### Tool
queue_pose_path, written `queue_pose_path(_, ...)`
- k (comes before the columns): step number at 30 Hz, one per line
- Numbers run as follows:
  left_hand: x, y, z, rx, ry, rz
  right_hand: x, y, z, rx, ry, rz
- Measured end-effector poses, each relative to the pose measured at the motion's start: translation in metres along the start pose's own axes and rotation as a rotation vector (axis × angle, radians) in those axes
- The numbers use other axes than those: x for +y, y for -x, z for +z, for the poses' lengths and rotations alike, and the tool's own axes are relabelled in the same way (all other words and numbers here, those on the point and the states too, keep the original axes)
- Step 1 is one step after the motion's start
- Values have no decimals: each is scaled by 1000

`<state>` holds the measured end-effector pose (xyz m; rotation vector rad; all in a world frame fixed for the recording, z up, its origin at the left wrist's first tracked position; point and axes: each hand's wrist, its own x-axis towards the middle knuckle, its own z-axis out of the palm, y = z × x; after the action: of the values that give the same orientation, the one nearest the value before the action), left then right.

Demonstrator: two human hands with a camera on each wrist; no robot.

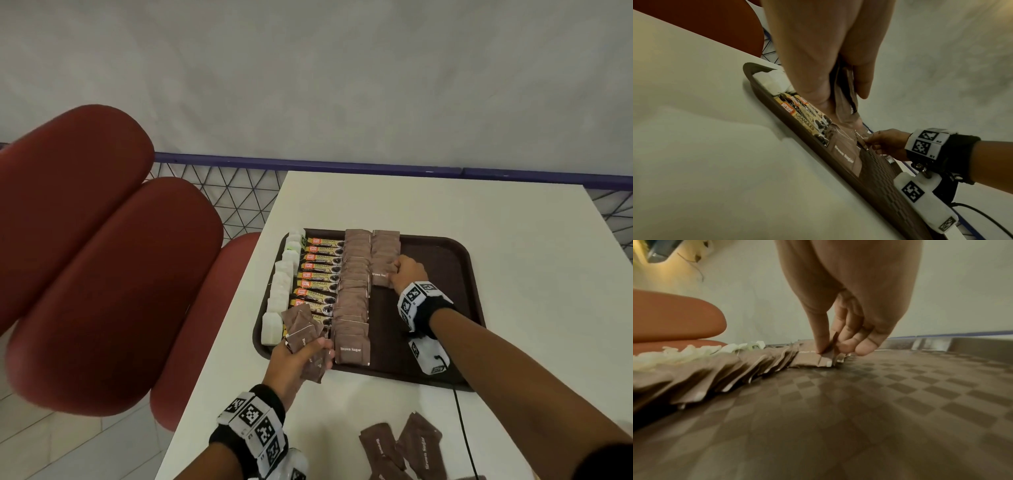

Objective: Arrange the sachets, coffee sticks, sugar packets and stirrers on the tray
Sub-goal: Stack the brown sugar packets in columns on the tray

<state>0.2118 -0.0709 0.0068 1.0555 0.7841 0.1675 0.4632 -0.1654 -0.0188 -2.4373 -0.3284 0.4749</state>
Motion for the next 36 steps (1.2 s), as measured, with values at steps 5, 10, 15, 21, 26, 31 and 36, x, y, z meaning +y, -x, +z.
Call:
queue_pose_path(5,3,-2,-2,-5,-4,-17,0,-3,3,43,338,-106)
queue_pose_path(10,5,-1,1,-40,-43,-29,-2,4,1,179,398,-152)
queue_pose_path(15,5,0,9,-75,-53,-51,-11,23,-4,184,199,-358)
queue_pose_path(21,6,3,24,-130,-65,-72,-21,71,-10,-232,-157,-515)
queue_pose_path(26,3,7,35,-168,-112,-98,-27,99,-10,-575,-364,-450)
queue_pose_path(31,3,13,38,-187,-125,-96,-28,108,-13,-621,-582,-317)
queue_pose_path(36,5,14,38,-167,-113,-78,-26,106,-15,-628,-717,-195)
